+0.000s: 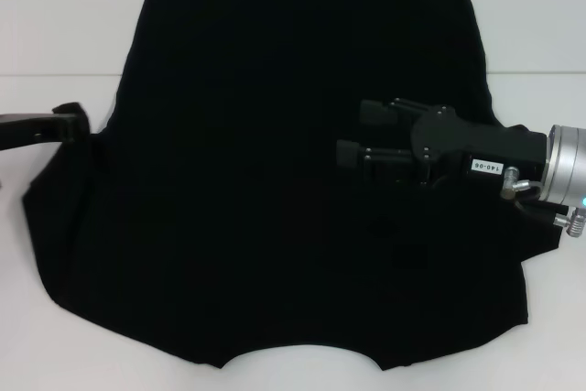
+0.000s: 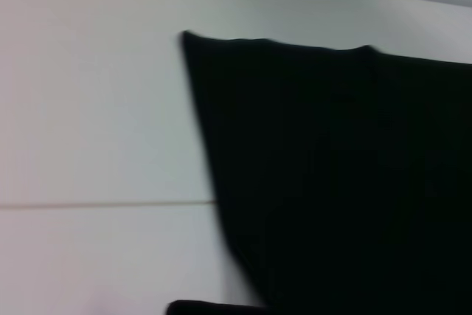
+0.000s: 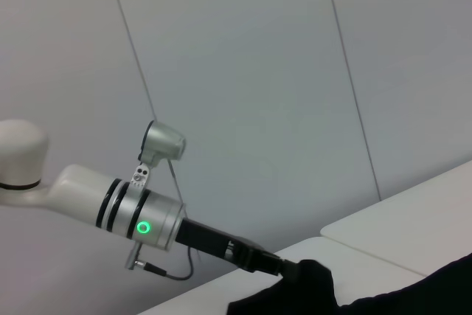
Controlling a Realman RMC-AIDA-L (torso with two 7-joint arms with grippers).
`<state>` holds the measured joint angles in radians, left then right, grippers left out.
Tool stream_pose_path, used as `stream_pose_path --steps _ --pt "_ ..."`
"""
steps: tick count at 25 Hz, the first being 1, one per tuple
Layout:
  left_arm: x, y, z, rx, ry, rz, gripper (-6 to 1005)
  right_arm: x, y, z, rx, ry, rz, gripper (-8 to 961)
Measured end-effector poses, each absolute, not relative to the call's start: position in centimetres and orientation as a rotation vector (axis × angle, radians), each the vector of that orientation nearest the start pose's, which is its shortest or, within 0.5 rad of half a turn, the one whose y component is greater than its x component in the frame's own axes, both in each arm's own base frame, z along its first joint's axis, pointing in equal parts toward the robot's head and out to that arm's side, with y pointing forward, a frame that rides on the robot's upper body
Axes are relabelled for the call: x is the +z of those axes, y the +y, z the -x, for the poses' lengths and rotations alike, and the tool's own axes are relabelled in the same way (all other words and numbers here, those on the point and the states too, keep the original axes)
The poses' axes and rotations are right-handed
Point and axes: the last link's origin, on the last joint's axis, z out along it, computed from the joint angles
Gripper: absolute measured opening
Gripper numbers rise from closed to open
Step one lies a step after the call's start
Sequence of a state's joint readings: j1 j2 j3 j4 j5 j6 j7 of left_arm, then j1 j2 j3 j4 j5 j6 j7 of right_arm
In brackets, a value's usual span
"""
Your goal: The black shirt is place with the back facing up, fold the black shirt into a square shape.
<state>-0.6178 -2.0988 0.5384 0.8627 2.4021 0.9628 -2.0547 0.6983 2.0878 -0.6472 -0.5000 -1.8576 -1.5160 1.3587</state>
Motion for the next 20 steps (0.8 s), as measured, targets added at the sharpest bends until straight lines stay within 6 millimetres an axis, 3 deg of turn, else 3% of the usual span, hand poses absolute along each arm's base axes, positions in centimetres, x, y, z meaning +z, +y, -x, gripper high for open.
stream_pose_path --steps 9,20 --pt "4.3 41.7 28.3 -0.314 -1.113 2.09 9 -1.6 36.6 -20.5 0.986 0.583 2.674 940" --pt "3.0 41.1 27.3 -0.36 -1.127 2.157 8 -1.6 36.4 -20.8 0.984 0.59 2.67 941"
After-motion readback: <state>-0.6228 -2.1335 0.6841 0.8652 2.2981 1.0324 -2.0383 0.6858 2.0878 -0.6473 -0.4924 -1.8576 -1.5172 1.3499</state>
